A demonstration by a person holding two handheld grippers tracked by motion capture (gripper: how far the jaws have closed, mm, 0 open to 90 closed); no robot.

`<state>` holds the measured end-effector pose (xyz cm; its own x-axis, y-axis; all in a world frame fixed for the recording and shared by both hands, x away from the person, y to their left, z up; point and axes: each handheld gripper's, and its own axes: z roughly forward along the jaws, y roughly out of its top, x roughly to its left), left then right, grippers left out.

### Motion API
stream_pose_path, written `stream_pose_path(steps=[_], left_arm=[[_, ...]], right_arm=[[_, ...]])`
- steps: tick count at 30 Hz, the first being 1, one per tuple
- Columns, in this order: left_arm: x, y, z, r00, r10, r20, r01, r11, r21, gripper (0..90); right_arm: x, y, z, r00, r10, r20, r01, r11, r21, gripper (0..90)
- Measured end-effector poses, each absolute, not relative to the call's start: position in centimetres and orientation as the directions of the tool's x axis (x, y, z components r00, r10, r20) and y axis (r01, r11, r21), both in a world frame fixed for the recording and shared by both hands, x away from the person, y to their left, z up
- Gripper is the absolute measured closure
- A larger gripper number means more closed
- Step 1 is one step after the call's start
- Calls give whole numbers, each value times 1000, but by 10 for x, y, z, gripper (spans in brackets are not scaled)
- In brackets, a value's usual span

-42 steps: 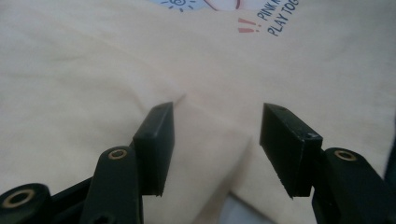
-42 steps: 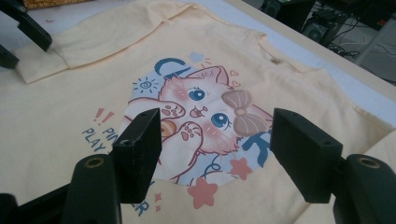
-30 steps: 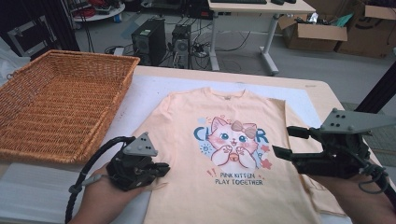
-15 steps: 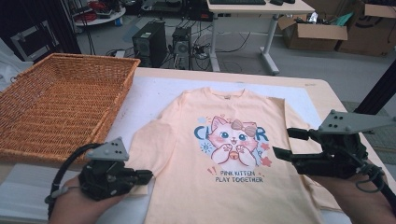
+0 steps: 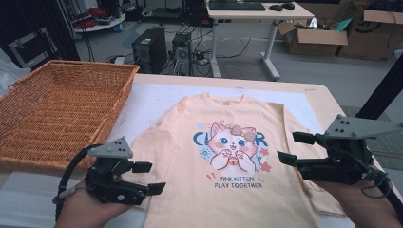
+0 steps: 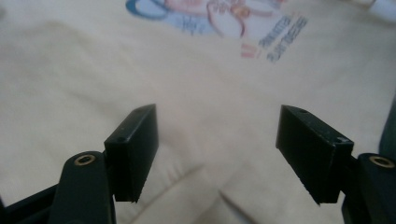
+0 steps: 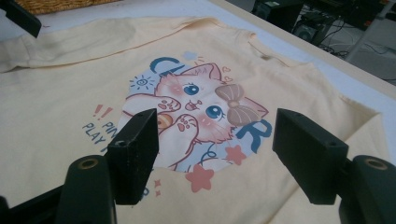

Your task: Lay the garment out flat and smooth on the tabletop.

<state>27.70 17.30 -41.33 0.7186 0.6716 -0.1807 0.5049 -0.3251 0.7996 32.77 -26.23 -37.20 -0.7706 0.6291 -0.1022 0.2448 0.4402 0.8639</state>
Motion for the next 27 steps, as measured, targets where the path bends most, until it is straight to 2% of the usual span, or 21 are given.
stream_pose_path(steps=[6,17,27], left_arm=[[294,169,-388,696,696,-179,445,-223,867,244],[315,150,-363,702,708,-73,388,-295,873,218],[327,148,-366,706,702,-89,404,-296,866,202]], right_arm=[[326,-280,-367,-747,659,-85,247,394,886,263],[334,-296,-364,-739,669,-75,244,370,897,251],[340,-304,-369,-719,692,-67,268,365,892,251]])
